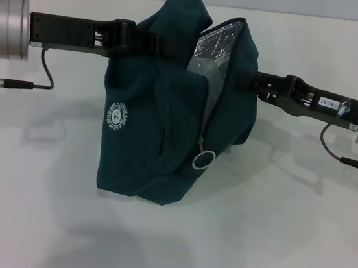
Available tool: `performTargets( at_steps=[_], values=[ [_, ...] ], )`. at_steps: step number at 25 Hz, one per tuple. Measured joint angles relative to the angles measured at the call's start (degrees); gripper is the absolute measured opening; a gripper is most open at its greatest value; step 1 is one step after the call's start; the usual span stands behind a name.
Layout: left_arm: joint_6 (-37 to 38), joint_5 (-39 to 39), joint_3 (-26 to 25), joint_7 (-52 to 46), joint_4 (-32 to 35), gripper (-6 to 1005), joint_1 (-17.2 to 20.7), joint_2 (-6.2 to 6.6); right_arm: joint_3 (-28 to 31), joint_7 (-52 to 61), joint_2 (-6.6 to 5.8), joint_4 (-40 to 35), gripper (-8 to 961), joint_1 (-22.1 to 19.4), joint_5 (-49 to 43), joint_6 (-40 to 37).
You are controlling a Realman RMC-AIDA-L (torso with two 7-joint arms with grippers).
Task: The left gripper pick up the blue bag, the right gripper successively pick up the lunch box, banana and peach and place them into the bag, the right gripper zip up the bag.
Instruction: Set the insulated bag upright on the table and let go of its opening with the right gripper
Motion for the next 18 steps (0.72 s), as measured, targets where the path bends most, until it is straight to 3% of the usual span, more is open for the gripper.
performTargets(
  at_steps=[10, 18],
  values=[
    [0.0, 0.0, 0.0, 0.7, -1.3, 36, -0.3, 0.02, -0.1, -2.2, 0.0, -0.1, 324, -0.1, 0.5, -0.8],
    [0.4, -1.4, 0.0, 0.6, -1.6, 36, -0.1, -0.07, 0.1, -9.6, -0.33, -3.7, 212, -2.9, 6.0, -10.3]
  ],
)
